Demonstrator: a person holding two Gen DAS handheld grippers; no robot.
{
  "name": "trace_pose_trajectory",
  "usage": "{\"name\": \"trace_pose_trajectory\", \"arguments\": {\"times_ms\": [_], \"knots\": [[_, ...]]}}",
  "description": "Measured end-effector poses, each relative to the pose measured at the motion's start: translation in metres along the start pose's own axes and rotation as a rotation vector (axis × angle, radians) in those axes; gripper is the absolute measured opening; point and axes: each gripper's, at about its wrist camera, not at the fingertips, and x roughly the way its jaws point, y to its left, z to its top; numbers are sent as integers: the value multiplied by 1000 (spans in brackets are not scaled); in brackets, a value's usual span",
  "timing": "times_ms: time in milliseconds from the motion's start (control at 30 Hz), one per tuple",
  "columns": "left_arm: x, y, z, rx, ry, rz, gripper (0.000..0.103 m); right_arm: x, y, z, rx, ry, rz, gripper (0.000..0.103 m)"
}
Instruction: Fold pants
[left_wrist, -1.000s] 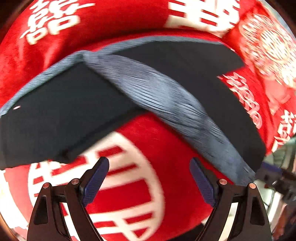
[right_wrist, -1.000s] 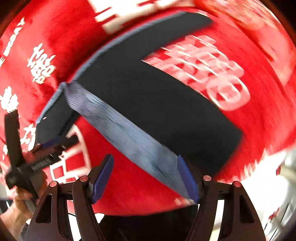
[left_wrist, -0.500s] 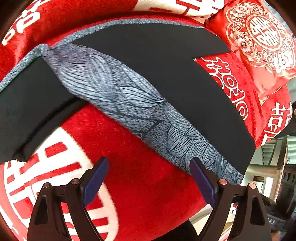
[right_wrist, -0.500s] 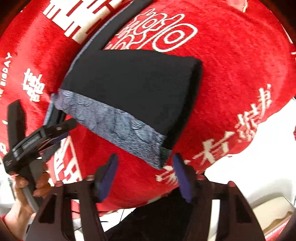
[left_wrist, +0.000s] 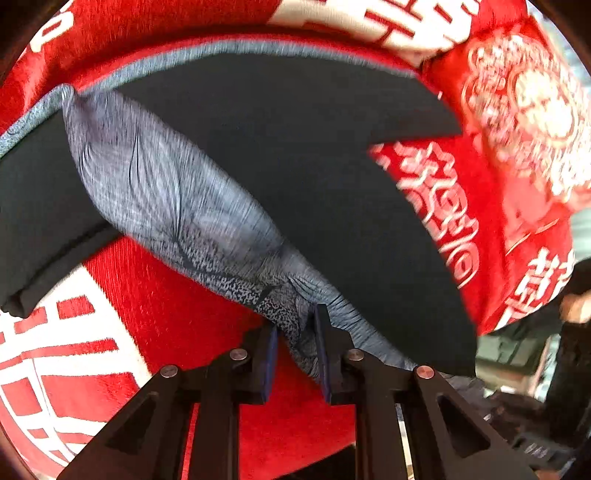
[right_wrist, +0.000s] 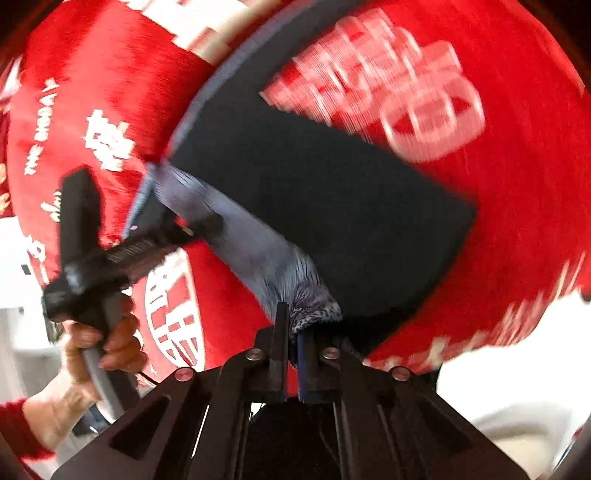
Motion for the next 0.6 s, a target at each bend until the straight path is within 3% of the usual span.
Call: {"name": "trace_pose_trajectory", "arguments": {"times_ms": [100, 133, 167, 267, 433, 500, 600], "knots": [[-25, -13, 19, -19, -61, -17, 20, -36, 18, 45, -78, -53, 13, 3], [-33, -17, 29, -23, -84, -20, 20, -53, 23, 81, -115, -86, 11, 3], [-40, -21, 39, -28, -104, -21, 20, -53, 23, 81, -115, -86, 11, 3], [-58, -26, 74, -33, -176, -13, 20, -70, 26, 136, -153, -130, 4, 3], [-81, -23, 132, -53, -286, 74, 20, -71, 25, 235, -205, -157, -52, 3], [-88, -23, 139, -38, -332, 136, 20, -64, 26, 263, -227, -159, -81, 3], [-90, -13, 138, -38, -340, 205, 21, -47, 20, 300, -242, -153, -117, 3]]}}
